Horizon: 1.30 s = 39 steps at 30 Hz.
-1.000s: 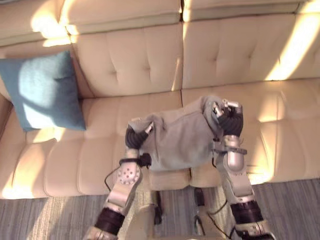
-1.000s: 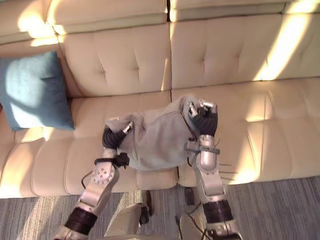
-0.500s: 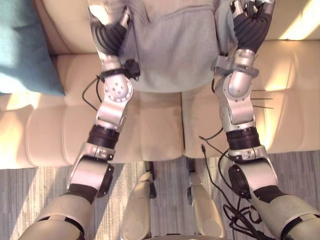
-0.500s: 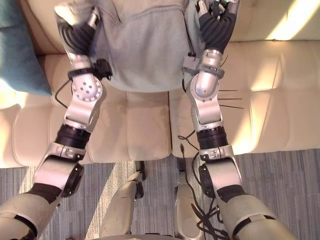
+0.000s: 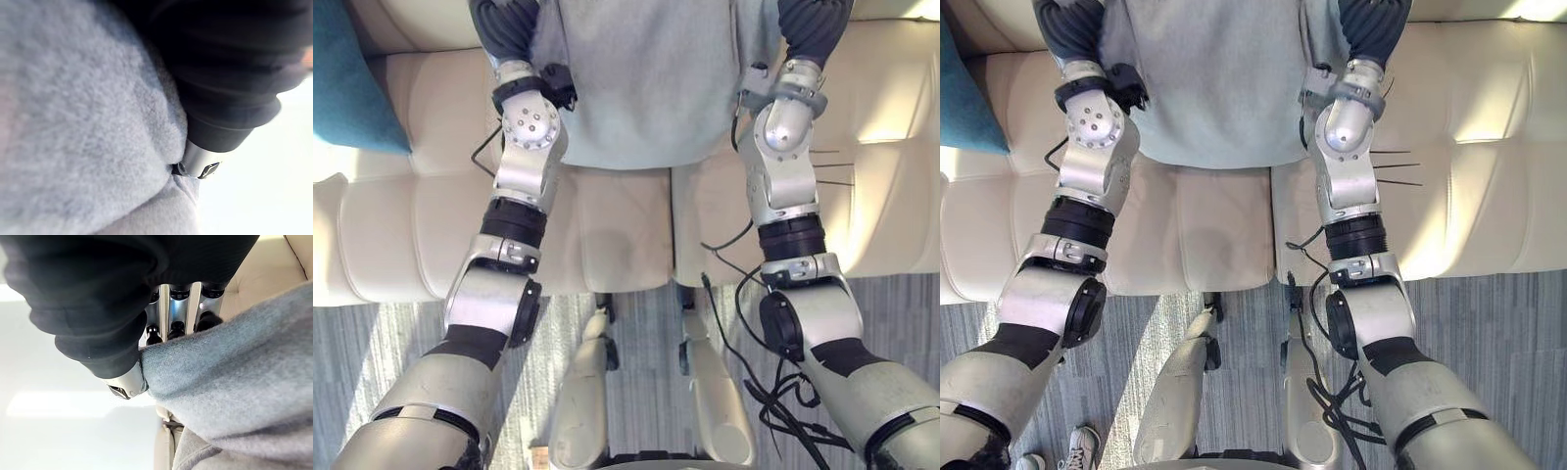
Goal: Pick up cushions and gather them together orderly.
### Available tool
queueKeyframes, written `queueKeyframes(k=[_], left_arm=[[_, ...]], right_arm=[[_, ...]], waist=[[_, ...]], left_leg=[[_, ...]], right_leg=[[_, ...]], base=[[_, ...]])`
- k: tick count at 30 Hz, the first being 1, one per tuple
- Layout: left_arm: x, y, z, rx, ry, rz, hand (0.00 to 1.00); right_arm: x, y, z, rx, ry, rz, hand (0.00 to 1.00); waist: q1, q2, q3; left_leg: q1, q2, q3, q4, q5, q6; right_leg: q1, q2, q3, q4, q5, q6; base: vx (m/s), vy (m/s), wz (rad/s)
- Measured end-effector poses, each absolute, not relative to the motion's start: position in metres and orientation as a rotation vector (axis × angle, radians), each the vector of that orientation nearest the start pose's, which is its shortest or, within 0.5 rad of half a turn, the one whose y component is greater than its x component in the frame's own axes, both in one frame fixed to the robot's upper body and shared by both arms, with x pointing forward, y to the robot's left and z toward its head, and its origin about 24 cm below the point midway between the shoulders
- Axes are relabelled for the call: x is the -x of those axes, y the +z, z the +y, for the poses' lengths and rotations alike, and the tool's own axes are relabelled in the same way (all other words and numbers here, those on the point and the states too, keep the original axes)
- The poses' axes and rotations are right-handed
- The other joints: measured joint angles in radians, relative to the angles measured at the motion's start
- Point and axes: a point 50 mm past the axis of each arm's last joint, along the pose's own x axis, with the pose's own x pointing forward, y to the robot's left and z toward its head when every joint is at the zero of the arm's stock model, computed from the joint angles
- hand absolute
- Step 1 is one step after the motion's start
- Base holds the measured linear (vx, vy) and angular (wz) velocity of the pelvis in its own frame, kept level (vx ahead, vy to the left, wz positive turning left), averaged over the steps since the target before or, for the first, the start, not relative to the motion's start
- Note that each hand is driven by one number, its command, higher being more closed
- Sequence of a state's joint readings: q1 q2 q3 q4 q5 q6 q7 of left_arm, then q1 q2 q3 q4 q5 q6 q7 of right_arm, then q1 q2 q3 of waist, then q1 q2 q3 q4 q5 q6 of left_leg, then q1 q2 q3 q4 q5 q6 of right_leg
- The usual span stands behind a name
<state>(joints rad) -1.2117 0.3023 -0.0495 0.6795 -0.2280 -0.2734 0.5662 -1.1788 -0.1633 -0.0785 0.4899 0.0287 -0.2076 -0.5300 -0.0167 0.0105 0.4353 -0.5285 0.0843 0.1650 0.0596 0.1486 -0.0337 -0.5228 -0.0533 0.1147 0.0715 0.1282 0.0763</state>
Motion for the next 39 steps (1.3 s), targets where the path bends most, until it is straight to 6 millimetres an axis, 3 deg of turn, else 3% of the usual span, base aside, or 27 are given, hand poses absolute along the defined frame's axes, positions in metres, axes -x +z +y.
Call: queueKeyframes(k=[5,13,17,19,22,24,25,26,28,29,31,32,34,35,38,39], left_arm=[[-0.381,0.336,0.177,0.134,0.436,-0.801,0.00],[-0.369,0.367,0.224,0.035,0.512,-0.861,0.00],[-0.354,0.372,0.251,0.027,0.564,-0.911,0.00],[-0.345,0.355,0.258,0.007,0.557,-0.931,0.00],[-0.340,0.303,0.260,-0.044,0.517,-0.859,0.00],[-0.332,0.258,0.254,-0.029,0.467,-0.786,0.00],[-0.321,0.212,0.246,0.017,0.423,-0.694,0.00],[-0.315,0.188,0.242,0.038,0.406,-0.634,0.00],[-0.292,0.106,0.227,0.065,0.350,-0.375,0.00],[-0.284,0.087,0.222,0.072,0.330,-0.310,0.00],[-0.250,0.028,0.208,0.074,0.278,-0.085,0.00],[-0.228,-0.004,0.205,0.055,0.260,0.053,0.00],[-0.196,-0.044,0.206,0.022,0.253,0.241,0.00],[-0.177,-0.066,0.207,-0.006,0.249,0.352,0.00],[-0.135,-0.104,0.210,-0.065,0.240,0.581,0.00],[-0.126,-0.111,0.212,-0.074,0.245,0.626,0.00]], right_arm=[[-0.363,0.360,-0.138,-0.126,-0.374,-0.911,0.00],[-0.348,0.400,-0.172,-0.125,-0.362,-1.013,0.00],[-0.344,0.402,-0.188,-0.123,-0.361,-1.032,0.00],[-0.336,0.388,-0.194,-0.125,-0.332,-1.058,0.00],[-0.328,0.342,-0.203,-0.074,-0.305,-1.027,0.00],[-0.322,0.299,-0.214,-0.033,-0.305,-0.952,0.00],[-0.315,0.255,-0.223,0.012,-0.301,-0.843,0.00],[-0.313,0.235,-0.225,0.025,-0.293,-0.785,0.00],[-0.298,0.165,-0.226,0.051,-0.260,-0.569,0.00],[-0.292,0.146,-0.226,0.063,-0.247,-0.507,0.00],[-0.269,0.087,-0.223,0.124,-0.200,-0.293,0.00],[-0.253,0.051,-0.222,0.148,-0.173,-0.151,0.00],[-0.226,0.000,-0.225,0.194,-0.160,0.067,0.00],[-0.202,-0.034,-0.229,0.220,-0.160,0.226,0.00],[-0.145,-0.089,-0.238,0.288,-0.139,0.542,0.00],[-0.135,-0.097,-0.240,0.288,-0.142,0.593,0.00]], waist=[[0.003,0.001,0.000],[0.011,0.011,0.016],[0.027,0.011,0.019],[0.034,0.011,0.019],[0.034,0.011,0.019],[0.036,0.011,0.019],[0.036,0.011,0.017],[0.035,0.011,0.016],[0.035,0.011,-0.008],[0.037,0.011,-0.009],[0.038,0.010,-0.018],[0.037,0.011,-0.059],[0.036,0.018,-0.114],[0.033,0.025,-0.149],[0.032,0.035,-0.225],[0.031,0.036,-0.236]], left_leg=[[-0.003,0.003,-0.008,-0.061,0.041,-0.008],[-0.002,0.006,-0.029,-0.085,0.057,-0.011],[0.001,0.006,-0.025,-0.086,0.059,-0.013],[0.009,0.009,-0.027,-0.087,0.059,-0.014],[0.044,0.007,-0.027,-0.093,0.058,-0.014],[0.068,0.006,-0.027,-0.096,0.057,-0.015],[0.095,0.002,-0.027,-0.109,0.057,-0.015],[0.105,0.003,-0.026,-0.114,0.056,-0.017],[0.115,0.003,-0.022,-0.111,0.043,-0.026],[0.125,0.003,-0.023,-0.111,0.039,-0.025],[0.168,0.007,-0.024,-0.110,0.025,-0.028],[0.180,0.008,-0.026,-0.111,0.019,-0.029],[0.211,0.010,-0.030,-0.113,0.016,-0.026],[0.244,0.009,-0.039,-0.115,0.008,-0.028],[0.311,0.008,-0.052,-0.133,-0.001,-0.034],[0.325,0.008,-0.051,-0.136,-0.003,-0.033]], right_leg=[[-0.029,0.009,-0.006,0.002,0.004,-0.005],[-0.034,0.011,-0.031,0.015,0.003,-0.005],[-0.036,0.011,-0.027,0.016,0.002,-0.006],[-0.035,0.014,-0.030,0.033,-0.005,-0.011],[-0.010,0.012,-0.030,0.052,-0.020,-0.010],[0.016,0.010,-0.034,0.052,-0.027,-0.010],[0.041,0.003,-0.042,0.053,-0.047,-0.008],[0.049,0.004,-0.043,0.054,-0.050,-0.009],[0.056,0.006,-0.037,0.061,-0.066,-0.006],[0.066,0.007,-0.036,0.062,-0.072,-0.006],[0.111,0.012,-0.038,0.061,-0.084,-0.013],[0.122,0.014,-0.038,0.060,-0.094,-0.017],[0.156,0.013,-0.050,0.060,-0.112,-0.009],[0.193,0.012,-0.062,0.059,-0.126,-0.006],[0.263,0.010,-0.078,0.047,-0.142,-0.006],[0.276,0.009,-0.079,0.045,-0.144,-0.006]], base=[[-0.01,-0.035,0.03],[0.00,-0.018,0.06],[0.00,-0.003,-0.01],[0.00,0.000,0.00],[0.02,-0.027,0.06],[0.02,-0.030,0.10],[0.02,-0.036,0.14],[0.02,-0.041,0.11],[0.00,-0.051,-0.01],[0.01,-0.055,0.01],[0.03,-0.053,0.02],[0.04,-0.056,0.01],[0.06,-0.047,0.11],[0.09,-0.037,0.20],[0.09,-0.016,0.15],[0.06,-0.005,0.03]])
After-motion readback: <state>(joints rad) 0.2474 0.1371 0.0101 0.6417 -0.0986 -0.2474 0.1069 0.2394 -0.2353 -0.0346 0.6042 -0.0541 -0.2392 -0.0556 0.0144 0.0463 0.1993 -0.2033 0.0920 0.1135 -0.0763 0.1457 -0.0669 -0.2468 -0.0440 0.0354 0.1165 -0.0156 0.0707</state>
